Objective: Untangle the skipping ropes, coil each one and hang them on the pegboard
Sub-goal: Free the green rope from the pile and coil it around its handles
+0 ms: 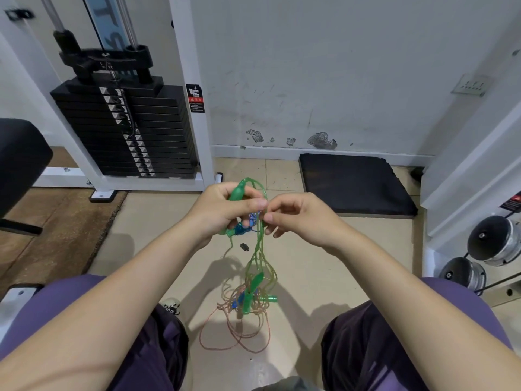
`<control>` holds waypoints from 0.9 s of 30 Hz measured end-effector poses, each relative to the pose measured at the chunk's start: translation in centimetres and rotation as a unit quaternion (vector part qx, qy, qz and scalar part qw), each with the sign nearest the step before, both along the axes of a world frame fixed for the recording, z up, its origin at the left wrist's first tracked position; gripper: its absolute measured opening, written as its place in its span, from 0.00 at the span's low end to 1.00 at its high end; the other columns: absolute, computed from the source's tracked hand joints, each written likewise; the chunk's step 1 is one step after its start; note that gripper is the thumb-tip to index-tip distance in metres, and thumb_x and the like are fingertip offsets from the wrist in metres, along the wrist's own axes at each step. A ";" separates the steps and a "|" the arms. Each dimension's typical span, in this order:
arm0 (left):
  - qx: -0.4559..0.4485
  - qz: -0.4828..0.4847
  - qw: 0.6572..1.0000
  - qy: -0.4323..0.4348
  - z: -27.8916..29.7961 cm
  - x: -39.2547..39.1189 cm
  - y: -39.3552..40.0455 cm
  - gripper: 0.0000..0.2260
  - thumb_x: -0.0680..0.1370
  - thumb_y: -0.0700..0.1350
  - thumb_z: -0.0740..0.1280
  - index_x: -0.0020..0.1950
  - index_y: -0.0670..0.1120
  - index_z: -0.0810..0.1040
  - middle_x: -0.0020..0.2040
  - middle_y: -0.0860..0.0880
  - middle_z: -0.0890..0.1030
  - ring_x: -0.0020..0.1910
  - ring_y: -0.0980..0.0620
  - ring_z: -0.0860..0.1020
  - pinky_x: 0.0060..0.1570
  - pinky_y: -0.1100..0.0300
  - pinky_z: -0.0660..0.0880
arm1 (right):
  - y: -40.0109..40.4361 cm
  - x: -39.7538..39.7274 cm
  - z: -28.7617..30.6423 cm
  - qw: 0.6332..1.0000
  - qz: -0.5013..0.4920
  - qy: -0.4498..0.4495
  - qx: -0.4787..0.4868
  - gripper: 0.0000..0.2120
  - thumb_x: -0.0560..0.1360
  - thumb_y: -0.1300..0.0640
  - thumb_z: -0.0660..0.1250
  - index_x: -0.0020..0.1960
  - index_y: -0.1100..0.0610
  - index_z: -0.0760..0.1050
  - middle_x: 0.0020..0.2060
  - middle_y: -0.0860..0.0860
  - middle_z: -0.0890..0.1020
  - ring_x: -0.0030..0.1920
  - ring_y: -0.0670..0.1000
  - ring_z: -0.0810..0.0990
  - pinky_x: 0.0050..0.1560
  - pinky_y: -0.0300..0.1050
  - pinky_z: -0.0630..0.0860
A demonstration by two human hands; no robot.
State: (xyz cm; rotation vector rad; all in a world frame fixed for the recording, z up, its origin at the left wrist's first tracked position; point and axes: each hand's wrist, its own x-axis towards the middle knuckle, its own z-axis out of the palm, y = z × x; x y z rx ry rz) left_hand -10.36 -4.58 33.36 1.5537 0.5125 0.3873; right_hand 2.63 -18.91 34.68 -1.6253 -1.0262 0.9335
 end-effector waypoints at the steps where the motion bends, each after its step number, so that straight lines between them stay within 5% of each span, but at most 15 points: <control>1: 0.008 -0.020 1.000 0.016 -0.1 -0.1 0.0 0.10 0.65 0.46 0.81 0.42 0.50 0.84 0.34 0.48 0.81 0.25 0.54 0.74 0.24 0.66 0.66 | 0.0 0.0 0.2 1.000 -0.005 0.014 0.018 0.02 0.77 0.68 0.67 0.47 0.65 0.78 0.36 0.57 0.81 0.36 0.49 0.81 0.43 0.44 0.79; 4: 0.046 -0.072 0.994 0.065 -0.2 -0.3 -0.6 0.09 0.68 0.42 0.80 0.43 0.48 0.83 0.32 0.53 0.80 0.24 0.56 0.72 0.23 0.67 0.67 | 0.0 0.1 0.6 0.995 -0.036 0.070 0.065 0.03 0.77 0.68 0.66 0.46 0.62 0.77 0.41 0.62 0.81 0.37 0.52 0.81 0.46 0.45 0.81; 10: 0.053 -0.009 0.997 0.056 -0.3 -0.2 -0.2 0.04 0.75 0.40 0.74 0.50 0.44 0.84 0.28 0.49 0.81 0.21 0.57 0.74 0.21 0.71 0.64 | -0.2 0.8 1.0 0.987 -0.105 0.069 0.097 0.02 0.77 0.66 0.67 0.49 0.66 0.75 0.42 0.63 0.80 0.42 0.56 0.80 0.50 0.54 0.80; 14: 0.055 0.032 0.996 0.066 -0.4 -0.2 0.4 0.03 0.76 0.37 0.72 0.47 0.44 0.83 0.41 0.42 0.86 0.23 0.56 0.75 0.22 0.71 0.66 | -0.4 1.3 1.4 0.978 -0.135 0.091 0.129 0.02 0.79 0.65 0.64 0.48 0.63 0.72 0.40 0.60 0.81 0.40 0.56 0.81 0.46 0.51 0.80; 19: 0.057 0.051 0.993 0.093 -0.8 -0.3 1.6 0.01 0.76 0.40 0.73 0.46 0.44 0.83 0.42 0.47 0.87 0.25 0.56 0.76 0.22 0.67 0.64 | -0.6 2.3 1.4 0.965 -0.211 0.072 0.141 0.02 0.80 0.63 0.63 0.48 0.60 0.72 0.41 0.60 0.80 0.40 0.55 0.82 0.43 0.50 0.81; 27: 0.015 0.216 0.976 -0.009 -0.1 -0.7 3.0 0.06 0.75 0.45 0.75 0.43 0.44 0.81 0.38 0.46 0.80 0.21 0.57 0.66 0.22 0.65 0.61 | -0.7 3.5 1.2 0.937 -0.296 0.100 0.157 0.03 0.81 0.63 0.62 0.49 0.61 0.70 0.39 0.61 0.82 0.37 0.55 0.84 0.39 0.44 0.82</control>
